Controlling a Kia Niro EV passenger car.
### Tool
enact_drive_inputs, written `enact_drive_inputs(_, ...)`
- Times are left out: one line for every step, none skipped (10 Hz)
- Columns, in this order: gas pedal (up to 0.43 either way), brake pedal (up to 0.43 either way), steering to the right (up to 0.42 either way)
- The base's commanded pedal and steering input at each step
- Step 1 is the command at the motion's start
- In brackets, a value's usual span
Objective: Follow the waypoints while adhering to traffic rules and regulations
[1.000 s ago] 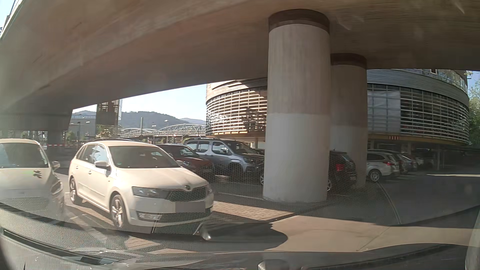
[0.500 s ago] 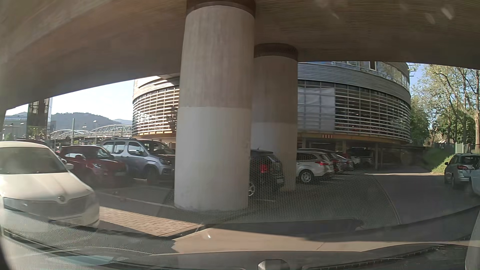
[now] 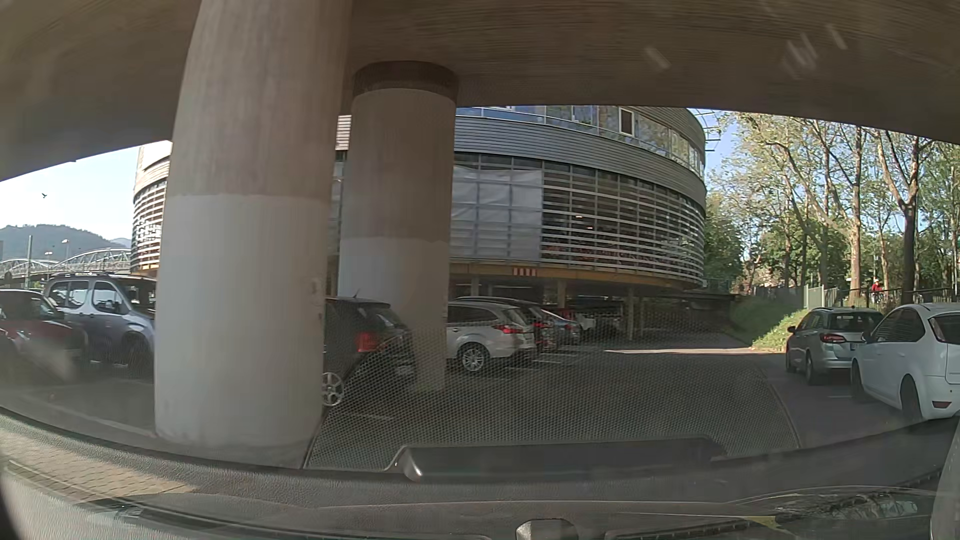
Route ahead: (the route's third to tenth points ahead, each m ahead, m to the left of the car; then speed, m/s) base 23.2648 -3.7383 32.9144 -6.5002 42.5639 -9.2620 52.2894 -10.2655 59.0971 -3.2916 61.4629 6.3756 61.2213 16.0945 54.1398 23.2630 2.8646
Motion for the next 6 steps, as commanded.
enact_drive_inputs(0.087, 0.0, 0.54)
enact_drive_inputs(0.087, 0.0, 0.513)
enact_drive_inputs(0.087, 0.0, 0.488)
enact_drive_inputs(0.087, 0.0, 0.456)
enact_drive_inputs(0.087, 0.0, 0.419)
enact_drive_inputs(0.087, 0.0, 0.384)
